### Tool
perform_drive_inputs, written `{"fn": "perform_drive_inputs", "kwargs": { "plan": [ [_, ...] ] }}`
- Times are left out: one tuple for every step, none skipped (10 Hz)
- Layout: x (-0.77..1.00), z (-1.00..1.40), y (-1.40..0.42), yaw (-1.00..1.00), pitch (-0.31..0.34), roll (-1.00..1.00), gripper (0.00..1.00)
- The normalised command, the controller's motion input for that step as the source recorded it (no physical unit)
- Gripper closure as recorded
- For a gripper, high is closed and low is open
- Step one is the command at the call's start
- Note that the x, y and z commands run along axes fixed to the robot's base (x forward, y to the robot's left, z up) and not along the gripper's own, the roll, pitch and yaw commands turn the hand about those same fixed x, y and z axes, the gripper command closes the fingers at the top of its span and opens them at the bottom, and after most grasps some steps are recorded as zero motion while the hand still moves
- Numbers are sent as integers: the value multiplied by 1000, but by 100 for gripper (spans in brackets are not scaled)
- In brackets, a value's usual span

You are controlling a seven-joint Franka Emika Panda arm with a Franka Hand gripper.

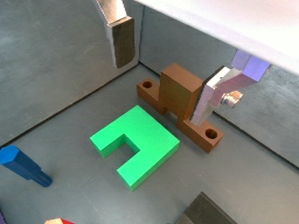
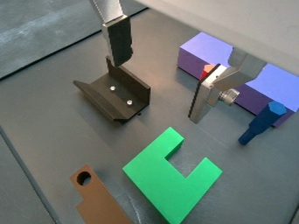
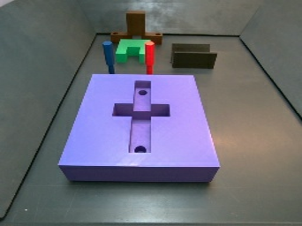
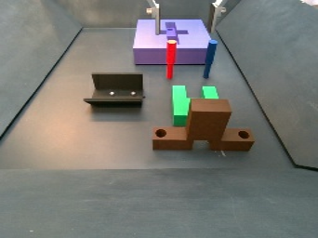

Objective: Pick up the green object. Move up. Place the green object on the fixture. Regrasp the green object. Move to above the board. Insert the green object.
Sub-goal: Pick up the green object.

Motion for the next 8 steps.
{"fn": "perform_drive_inputs", "kwargs": {
  "plan": [
    [0, 0, 0, 0, 0, -6, 0],
    [-31, -54, 0, 9, 0, -91, 0],
    [-20, -97, 0, 3, -57, -100, 0],
    [0, -617, -63, -137, -67, -157, 0],
    [514, -931, -217, -126, 0, -74, 0],
    [489, -1000, -260, -77, 0, -4, 0],
    [429, -1000, -371, -46, 0, 21, 0],
    [343, -1000, -294, -26, -13, 10, 0]
  ]
}}
